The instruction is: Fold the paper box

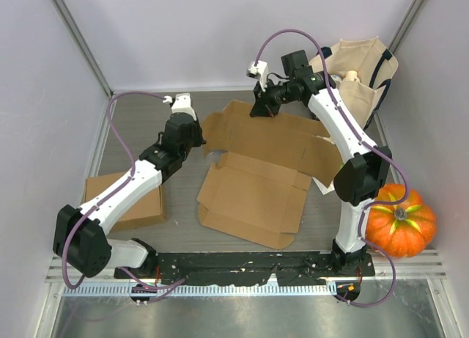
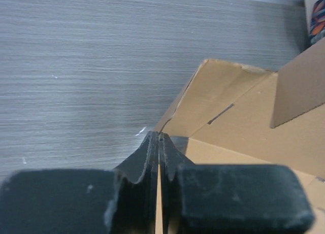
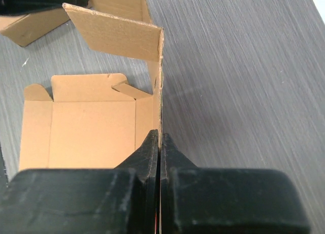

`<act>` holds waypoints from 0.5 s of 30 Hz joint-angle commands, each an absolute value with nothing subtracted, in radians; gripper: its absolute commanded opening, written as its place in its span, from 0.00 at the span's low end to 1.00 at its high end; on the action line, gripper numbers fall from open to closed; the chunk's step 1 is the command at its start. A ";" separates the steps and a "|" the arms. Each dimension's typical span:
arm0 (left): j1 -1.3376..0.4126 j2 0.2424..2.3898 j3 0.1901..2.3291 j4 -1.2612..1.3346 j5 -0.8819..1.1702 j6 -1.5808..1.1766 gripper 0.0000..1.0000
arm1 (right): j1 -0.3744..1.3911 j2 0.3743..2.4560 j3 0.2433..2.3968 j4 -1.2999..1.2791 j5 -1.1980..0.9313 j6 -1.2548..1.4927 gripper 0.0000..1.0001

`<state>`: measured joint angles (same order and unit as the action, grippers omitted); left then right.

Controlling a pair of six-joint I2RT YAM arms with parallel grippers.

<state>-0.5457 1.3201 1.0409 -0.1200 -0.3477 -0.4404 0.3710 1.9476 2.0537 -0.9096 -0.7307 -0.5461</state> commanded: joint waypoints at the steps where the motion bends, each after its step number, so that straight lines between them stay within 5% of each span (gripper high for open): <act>1: -0.508 1.316 1.039 -0.129 -0.313 -0.453 0.00 | 0.394 1.966 2.125 -0.884 -0.732 -0.661 0.01; 10: -0.476 1.230 0.962 -0.143 -0.270 -0.491 0.00 | 0.477 1.984 1.979 -0.760 -0.554 -0.697 0.01; 12: -0.468 1.217 0.943 -0.101 -0.157 -0.494 0.17 | 0.479 1.977 1.933 -0.707 -0.552 -0.683 0.01; 13: -0.469 1.219 0.940 -0.088 -0.135 -0.497 0.43 | 0.480 1.979 1.924 -0.698 -0.552 -0.680 0.01; 15: -0.469 1.235 0.956 -0.101 -0.104 -0.503 0.57 | 0.482 1.976 1.901 -0.686 -0.557 -0.695 0.01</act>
<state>-0.4751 1.2526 0.9436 -0.1474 -0.2192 -0.4778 0.4755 2.0029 1.9533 -0.7357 -0.5938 -0.6804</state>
